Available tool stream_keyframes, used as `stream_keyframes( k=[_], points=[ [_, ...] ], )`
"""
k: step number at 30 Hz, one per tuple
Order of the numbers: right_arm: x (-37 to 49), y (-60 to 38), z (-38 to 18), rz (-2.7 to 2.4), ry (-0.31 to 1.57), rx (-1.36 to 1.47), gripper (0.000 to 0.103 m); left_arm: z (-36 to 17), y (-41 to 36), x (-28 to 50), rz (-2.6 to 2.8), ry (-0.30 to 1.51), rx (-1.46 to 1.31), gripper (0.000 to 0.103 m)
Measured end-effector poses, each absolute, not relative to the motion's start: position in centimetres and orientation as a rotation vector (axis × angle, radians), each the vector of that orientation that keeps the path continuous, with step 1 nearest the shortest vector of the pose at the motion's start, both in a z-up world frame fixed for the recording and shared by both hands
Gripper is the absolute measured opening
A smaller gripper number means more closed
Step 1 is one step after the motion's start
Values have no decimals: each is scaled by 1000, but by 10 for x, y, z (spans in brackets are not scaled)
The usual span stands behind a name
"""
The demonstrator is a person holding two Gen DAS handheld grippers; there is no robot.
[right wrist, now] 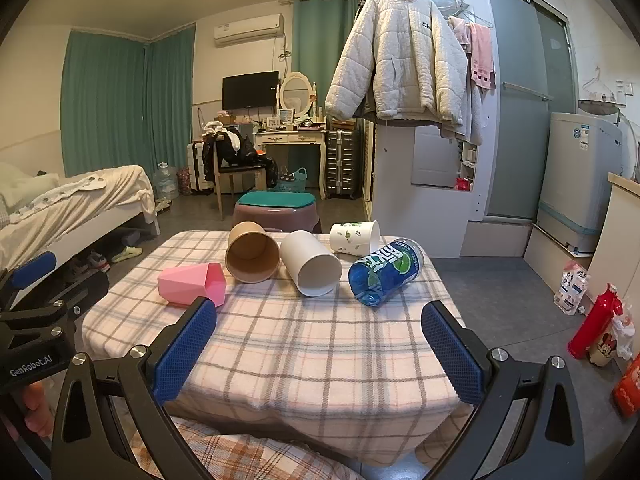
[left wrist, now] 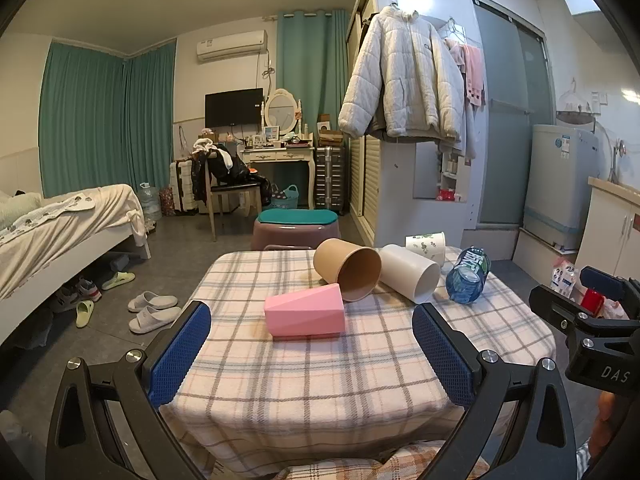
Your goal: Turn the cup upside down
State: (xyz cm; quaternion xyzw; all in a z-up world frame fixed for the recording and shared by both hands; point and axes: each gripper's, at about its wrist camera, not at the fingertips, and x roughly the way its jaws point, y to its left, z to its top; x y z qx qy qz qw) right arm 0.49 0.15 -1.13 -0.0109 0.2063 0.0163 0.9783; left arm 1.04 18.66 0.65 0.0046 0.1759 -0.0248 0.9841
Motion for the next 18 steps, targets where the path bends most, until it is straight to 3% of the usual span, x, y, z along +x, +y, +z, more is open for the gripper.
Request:
stream_keyframes(
  k=[18],
  points=[
    [8,5,-12,40,417,-29,103,5,191,15,-51,361,9,103]
  ],
)
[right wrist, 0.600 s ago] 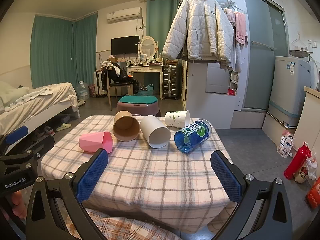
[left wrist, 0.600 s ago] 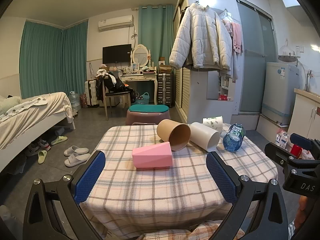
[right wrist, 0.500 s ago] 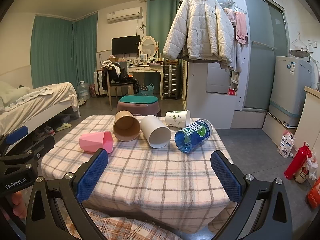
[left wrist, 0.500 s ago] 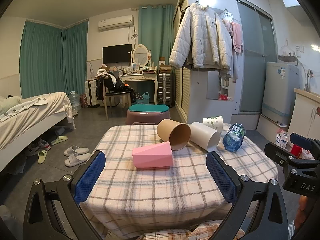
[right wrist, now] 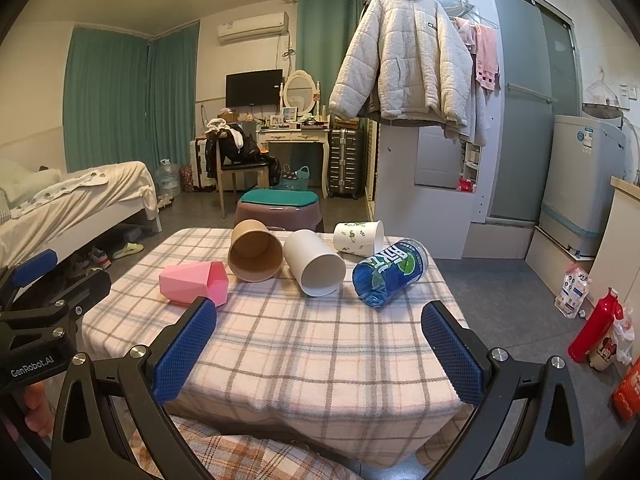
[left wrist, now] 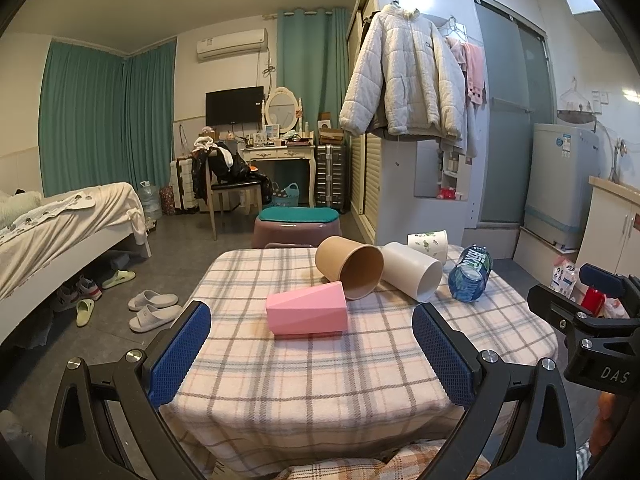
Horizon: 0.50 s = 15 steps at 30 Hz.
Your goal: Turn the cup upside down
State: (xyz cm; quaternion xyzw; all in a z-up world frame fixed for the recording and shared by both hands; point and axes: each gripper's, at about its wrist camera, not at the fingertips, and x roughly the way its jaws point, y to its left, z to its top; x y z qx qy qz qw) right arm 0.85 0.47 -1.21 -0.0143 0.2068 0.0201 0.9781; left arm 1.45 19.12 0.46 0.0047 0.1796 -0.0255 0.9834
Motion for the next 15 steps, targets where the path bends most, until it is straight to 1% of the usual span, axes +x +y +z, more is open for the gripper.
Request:
stream_keyframes(
  k=[15],
  points=[
    [11,8,-12,43,421,-28,103,-3,192,16,-54,362,2,103]
  ],
)
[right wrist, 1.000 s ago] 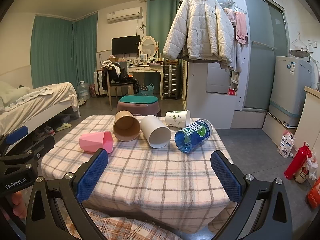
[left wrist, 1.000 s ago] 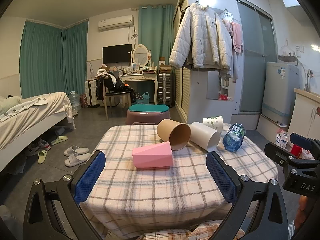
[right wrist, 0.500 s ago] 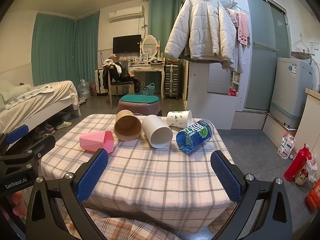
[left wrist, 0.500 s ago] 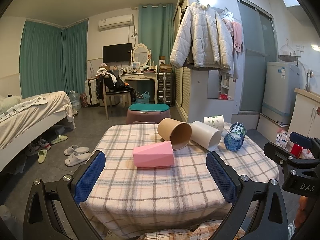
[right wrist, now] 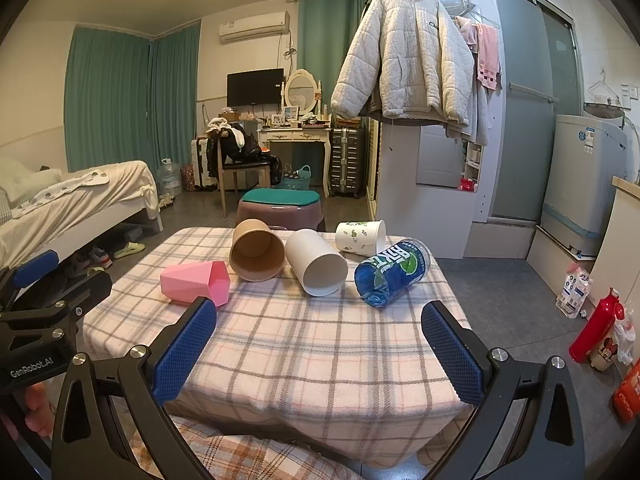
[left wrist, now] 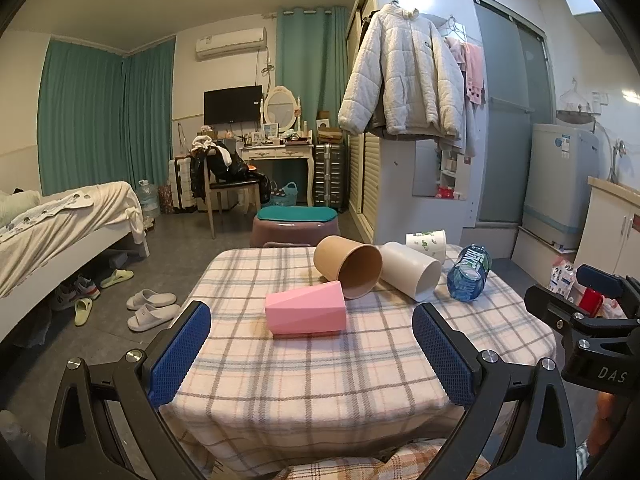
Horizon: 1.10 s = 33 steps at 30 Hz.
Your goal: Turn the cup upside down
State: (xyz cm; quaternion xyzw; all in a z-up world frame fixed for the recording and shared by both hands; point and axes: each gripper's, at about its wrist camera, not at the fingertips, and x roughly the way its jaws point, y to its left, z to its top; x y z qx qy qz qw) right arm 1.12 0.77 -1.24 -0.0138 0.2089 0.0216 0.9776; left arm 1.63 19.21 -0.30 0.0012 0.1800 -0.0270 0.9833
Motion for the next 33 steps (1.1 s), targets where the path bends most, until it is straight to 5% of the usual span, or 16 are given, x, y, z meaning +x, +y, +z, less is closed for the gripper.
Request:
stream_keyframes(
  k=[33],
  points=[
    [13,11,-12,41,426,-38,103,-1,193,15,-61,364,-1,103]
  ],
)
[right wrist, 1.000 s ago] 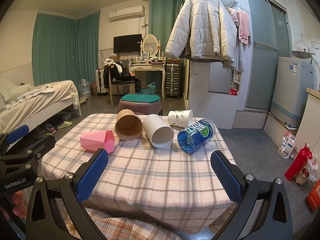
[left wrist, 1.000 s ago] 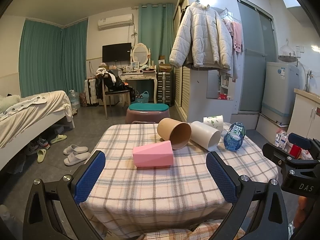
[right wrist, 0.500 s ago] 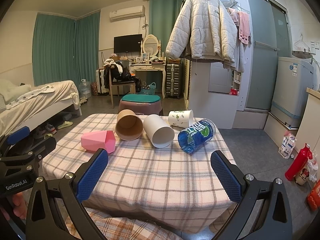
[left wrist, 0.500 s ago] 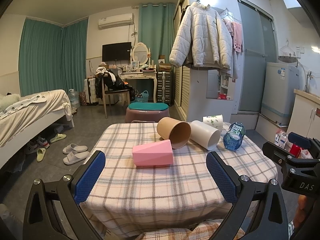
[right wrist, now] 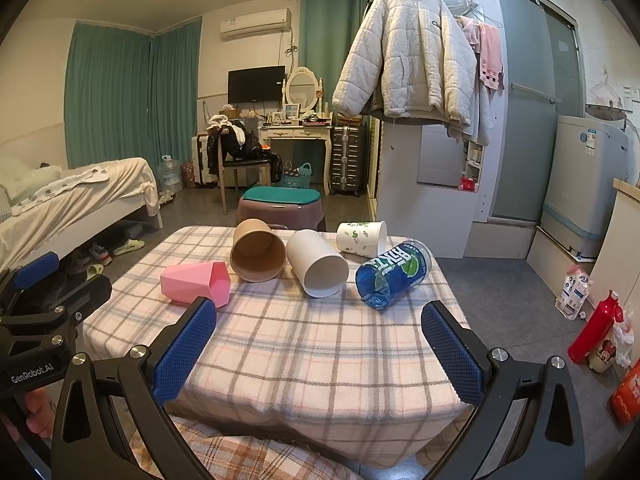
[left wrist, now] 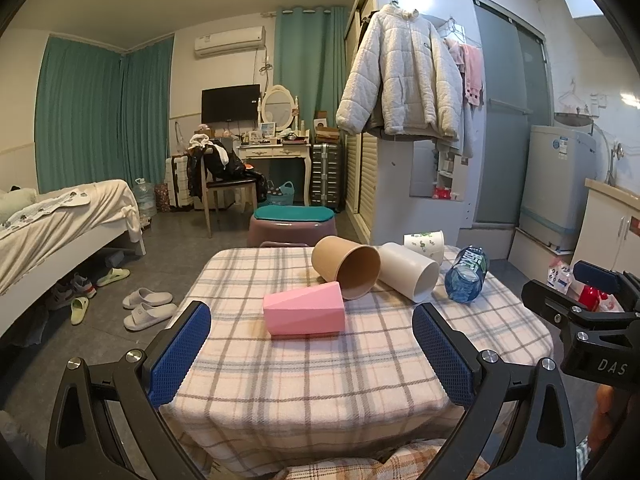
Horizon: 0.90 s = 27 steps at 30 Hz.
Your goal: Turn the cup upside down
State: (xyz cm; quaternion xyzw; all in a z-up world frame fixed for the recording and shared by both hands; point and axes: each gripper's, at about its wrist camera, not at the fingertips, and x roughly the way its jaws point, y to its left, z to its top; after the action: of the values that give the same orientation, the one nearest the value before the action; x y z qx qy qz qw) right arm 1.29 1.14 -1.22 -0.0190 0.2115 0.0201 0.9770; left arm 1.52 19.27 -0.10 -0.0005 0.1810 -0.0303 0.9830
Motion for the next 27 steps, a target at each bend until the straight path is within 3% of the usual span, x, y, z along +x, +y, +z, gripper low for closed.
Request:
stream_keyframes(
  k=[12,27],
  points=[
    [47,21,-2,37,488,-98,103,11,218,62,-140,380,56,103],
    [142,41,-45,15,668,-107,103,-57,213,177,-461,554,417,103]
  ],
)
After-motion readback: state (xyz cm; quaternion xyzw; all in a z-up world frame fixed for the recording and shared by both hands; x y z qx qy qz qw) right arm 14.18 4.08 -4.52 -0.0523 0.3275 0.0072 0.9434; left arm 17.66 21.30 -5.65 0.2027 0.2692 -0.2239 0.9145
